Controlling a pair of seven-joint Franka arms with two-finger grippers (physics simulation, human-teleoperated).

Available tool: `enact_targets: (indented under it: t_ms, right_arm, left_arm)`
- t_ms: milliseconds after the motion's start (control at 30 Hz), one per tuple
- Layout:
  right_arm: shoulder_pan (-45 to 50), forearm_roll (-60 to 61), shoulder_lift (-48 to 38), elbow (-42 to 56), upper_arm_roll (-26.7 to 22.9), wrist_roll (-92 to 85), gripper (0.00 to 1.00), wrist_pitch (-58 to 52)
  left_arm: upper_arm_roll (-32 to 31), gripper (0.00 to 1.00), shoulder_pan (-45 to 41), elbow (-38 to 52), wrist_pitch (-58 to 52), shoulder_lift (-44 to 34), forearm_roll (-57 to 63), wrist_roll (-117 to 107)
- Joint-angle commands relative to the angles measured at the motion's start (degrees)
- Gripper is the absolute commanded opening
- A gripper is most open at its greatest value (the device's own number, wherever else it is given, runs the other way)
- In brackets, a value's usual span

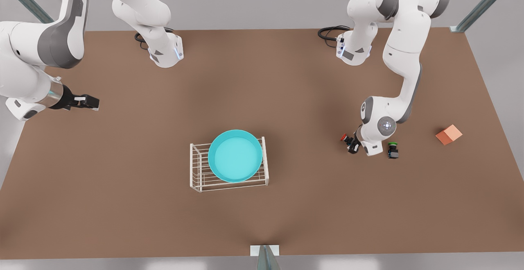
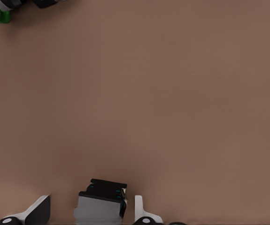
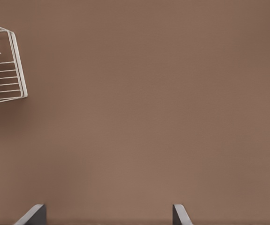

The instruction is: Place the plate on the shelf with right arm and place the red button switch in the plate with left arm

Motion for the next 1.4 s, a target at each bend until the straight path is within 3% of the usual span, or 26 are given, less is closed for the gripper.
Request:
enact_targets:
  t_ms: [0,133,167,200,233,300,500,600,667,700,833,933,1033,1100,1167,1200,1233,1367]
  right_arm:
    - [0.01,0.10,-0.04,0.03,0.04,-2.39,1.00,-0.27]
    - [0.19,0.01,0.05,0.03,-0.05,-2.22,1.00,-0.27]
    - [0.36,0.01,0.05,0.03,-0.05,-2.04,1.00,-0.27]
    - [0.45,0.01,0.05,0.03,-0.05,-1.95,1.00,-0.27]
    - [0.45,0.01,0.05,0.03,-0.05,-1.95,1.00,-0.27]
    - [0.62,0.01,0.05,0.03,-0.05,-2.04,1.00,-0.35]
    - [0.62,0.01,0.14,0.03,-0.31,-2.31,1.00,-0.35]
    - [0.62,0.01,0.49,0.03,-0.22,-2.22,1.00,-0.27]
    - [1.94,-0.08,0.84,0.55,-2.33,-2.22,1.00,-0.35]
    - [2.12,-0.17,0.58,0.55,-2.59,-2.31,1.00,-0.27]
    - [2.56,-0.43,0.14,0.55,-2.59,-2.39,1.00,-0.27]
    - [2.65,-0.43,0.23,0.29,-3.03,-2.48,1.00,-0.35]
    - [2.73,-0.34,0.23,0.20,-3.30,-2.48,1.00,-0.35]
    - [2.73,-0.26,0.23,0.20,-3.39,-2.48,1.00,-0.35]
    - [2.73,-0.26,0.23,0.11,-3.39,-2.48,1.00,-0.35]
    - [2.73,-0.26,0.23,0.11,-3.47,-2.75,1.00,-0.44]
    - [2.73,-0.26,0.23,0.11,-3.74,-2.83,1.00,-0.44]
    - [2.73,-0.26,0.23,0.11,-3.83,-2.83,1.00,-0.44]
  left_arm:
    - [-0.03,0.90,-0.11,-0.12,0.09,-0.12,0.05,-2.08]
    - [-0.21,0.90,-0.55,-0.30,0.09,-0.12,0.05,-2.08]
    - [-0.21,0.83,-0.55,-0.30,0.18,-0.12,-0.65,-2.08]
    - [-0.21,0.62,-0.55,-0.30,0.18,-0.12,-1.00,-2.08]
    - [-0.21,0.51,-0.55,-0.30,0.26,-0.12,-1.00,-2.08]
    - [-0.21,0.42,-0.55,-0.21,0.35,-0.03,-1.09,-2.08]
    - [-0.21,0.32,-0.64,0.06,0.18,-1.70,-1.09,-2.34]
    - [-0.30,0.32,-3.27,1.28,-1.23,-5.04,-3.98,-4.10]
    - [-0.30,0.32,-8.89,9.28,-8.35,-7.24,-9.27,-10.76]
    - [-0.38,0.32,-11.97,13.32,-9.75,-7.07,-6.02,-18.59]
    - [-1.18,0.32,-21.29,42.23,-31.37,4.35,-2.85,-32.92]
    - [-1.18,0.33,-28.50,54.54,-32.78,11.56,-2.85,-42.77]
    - [-1.09,0.33,-30.70,60.96,-31.64,17.10,-2.85,-44.79]
    - [-0.91,0.33,-32.71,70.36,-31.47,22.55,-2.94,-47.61]
    - [-0.65,0.33,-33.77,70.54,-27.86,22.55,-2.94,-47.60]
    - [-0.74,0.35,-33.86,70.54,-26.28,22.55,-2.94,-47.52]
    - [-0.65,0.97,-33.69,70.37,-25.58,22.55,-2.94,-47.17]
    - [-0.65,1.00,-32.55,70.10,-26.36,22.20,-3.11,-47.25]
